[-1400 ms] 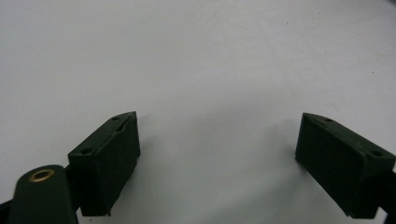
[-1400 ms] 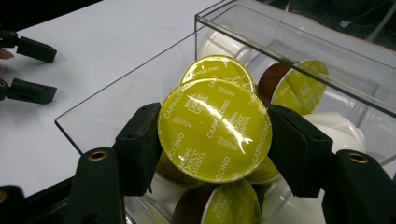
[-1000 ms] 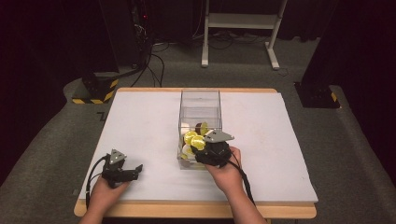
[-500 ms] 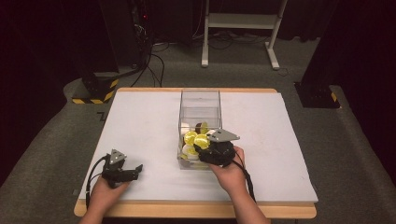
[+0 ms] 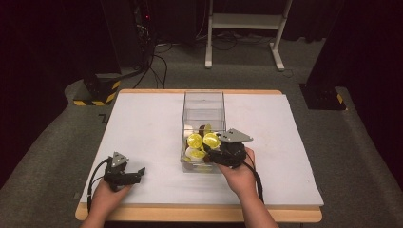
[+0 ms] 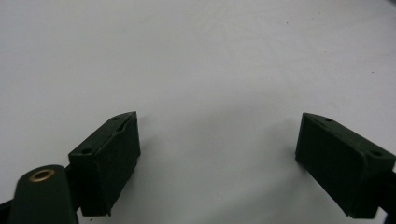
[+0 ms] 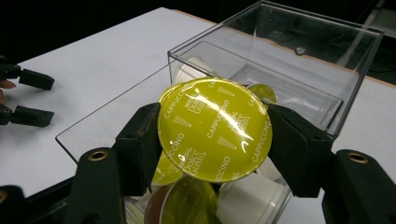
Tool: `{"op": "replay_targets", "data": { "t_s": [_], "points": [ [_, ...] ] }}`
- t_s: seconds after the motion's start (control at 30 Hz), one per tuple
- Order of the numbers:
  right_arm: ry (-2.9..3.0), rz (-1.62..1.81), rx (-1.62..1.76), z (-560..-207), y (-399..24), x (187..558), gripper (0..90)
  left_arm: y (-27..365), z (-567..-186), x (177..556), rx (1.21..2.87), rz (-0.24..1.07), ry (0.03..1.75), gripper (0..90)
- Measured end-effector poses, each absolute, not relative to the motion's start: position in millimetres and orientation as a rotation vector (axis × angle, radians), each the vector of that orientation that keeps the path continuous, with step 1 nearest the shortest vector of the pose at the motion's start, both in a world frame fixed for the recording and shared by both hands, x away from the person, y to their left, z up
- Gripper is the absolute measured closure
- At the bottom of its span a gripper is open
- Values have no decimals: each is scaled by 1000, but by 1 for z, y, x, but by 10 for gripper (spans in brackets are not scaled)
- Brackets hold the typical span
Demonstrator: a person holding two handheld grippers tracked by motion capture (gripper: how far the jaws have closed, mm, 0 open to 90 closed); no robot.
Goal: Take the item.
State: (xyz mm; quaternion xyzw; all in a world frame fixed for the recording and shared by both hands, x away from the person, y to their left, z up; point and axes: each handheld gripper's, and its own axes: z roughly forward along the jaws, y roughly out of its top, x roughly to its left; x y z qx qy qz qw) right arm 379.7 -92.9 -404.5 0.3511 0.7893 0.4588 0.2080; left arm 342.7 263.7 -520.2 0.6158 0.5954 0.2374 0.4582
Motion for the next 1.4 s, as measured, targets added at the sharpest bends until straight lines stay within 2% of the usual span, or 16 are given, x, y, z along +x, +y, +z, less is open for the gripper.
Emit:
{"op": "replay_targets", "data": {
  "t_s": [0.73,1.4],
  "points": [
    [2081,1329,1019,-384,-126,376,385,264,-520,343,1514,583,1468,139],
    [2041,1266,1105,-391,-155,381,385,264,-520,343,1514,583,1468,139]
  ]
}}
